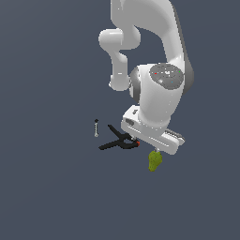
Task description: Pick up a designated object from a clutter of objects.
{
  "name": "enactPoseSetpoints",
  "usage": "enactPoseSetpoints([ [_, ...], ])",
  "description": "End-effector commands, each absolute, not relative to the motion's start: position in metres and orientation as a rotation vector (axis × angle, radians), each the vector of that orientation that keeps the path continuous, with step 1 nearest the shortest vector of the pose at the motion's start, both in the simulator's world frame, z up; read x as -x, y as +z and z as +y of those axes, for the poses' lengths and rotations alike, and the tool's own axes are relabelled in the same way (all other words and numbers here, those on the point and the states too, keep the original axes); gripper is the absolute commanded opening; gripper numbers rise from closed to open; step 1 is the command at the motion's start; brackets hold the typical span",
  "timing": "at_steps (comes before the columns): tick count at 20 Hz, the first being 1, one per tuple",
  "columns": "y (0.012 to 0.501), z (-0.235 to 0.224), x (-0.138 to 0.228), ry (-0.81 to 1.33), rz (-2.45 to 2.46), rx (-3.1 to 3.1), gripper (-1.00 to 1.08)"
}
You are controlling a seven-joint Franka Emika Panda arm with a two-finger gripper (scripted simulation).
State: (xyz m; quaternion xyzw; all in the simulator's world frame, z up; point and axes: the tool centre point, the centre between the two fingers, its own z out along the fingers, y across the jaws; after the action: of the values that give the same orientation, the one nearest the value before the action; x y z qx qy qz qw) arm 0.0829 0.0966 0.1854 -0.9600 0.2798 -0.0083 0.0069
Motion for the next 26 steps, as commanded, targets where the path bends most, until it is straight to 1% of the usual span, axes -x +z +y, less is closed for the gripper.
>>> enactPoseSetpoints([
  [1, 0.170, 0.108, -0.086, -0.022, 0.945, 2.984, 1.00],
  [7, 0.134, 0.133, -0.089, -0.011, 1.097, 2.937, 1.00],
  [13, 0.108, 0.151, -0.090, -0.004, 1.202, 2.900, 1.00],
  [19, 0.094, 0.161, -0.089, -0.001, 1.259, 2.878, 1.00],
  [26, 0.090, 0.162, -0.089, 0.001, 1.264, 2.876, 1.00],
])
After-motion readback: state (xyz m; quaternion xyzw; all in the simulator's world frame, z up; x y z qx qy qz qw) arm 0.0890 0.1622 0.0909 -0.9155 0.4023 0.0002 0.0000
